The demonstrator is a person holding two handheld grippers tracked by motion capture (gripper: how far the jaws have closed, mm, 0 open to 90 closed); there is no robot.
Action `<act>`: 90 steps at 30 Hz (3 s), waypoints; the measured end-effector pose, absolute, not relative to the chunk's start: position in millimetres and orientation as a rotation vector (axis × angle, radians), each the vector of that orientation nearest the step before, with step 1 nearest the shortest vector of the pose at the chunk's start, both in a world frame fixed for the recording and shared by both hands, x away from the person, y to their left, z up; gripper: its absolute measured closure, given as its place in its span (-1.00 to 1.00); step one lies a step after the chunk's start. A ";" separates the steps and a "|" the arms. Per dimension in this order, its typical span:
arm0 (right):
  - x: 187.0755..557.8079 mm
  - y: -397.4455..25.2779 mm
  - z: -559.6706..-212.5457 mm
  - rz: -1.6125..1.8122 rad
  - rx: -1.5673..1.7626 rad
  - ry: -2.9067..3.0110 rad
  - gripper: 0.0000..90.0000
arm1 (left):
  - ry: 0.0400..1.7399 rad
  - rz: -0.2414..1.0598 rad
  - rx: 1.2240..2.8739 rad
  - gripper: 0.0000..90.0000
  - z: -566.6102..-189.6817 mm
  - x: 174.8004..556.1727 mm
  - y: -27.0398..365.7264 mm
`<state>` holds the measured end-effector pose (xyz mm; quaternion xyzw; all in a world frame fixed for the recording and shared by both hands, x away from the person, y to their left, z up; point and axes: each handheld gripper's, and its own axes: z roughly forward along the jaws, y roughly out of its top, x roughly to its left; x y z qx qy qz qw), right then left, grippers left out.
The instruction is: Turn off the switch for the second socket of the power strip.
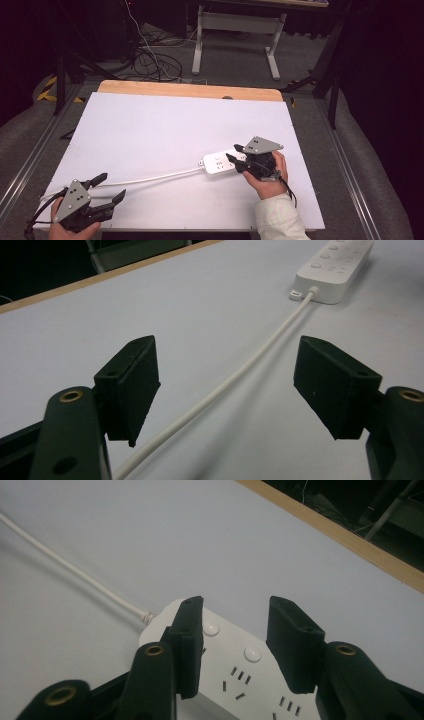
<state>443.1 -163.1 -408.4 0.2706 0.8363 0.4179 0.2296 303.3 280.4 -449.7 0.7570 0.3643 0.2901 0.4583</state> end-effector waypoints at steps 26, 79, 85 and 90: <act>484.3 -150.7 -437.9 1.024 0.952 2.369 1.00 | 0.899 0.712 1.866 -0.41 -450.0 303.4 280.3; 487.5 -145.3 -460.5 0.958 1.005 2.338 1.00 | 0.915 0.713 1.860 -0.41 -450.3 303.5 280.5; 488.2 -144.1 -462.2 0.998 1.004 2.342 1.00 | 0.916 0.709 1.856 -0.41 -450.4 303.4 280.0; 485.9 -138.8 -462.6 0.956 0.972 2.324 1.00 | 0.908 0.717 1.860 -0.41 -449.7 302.9 280.9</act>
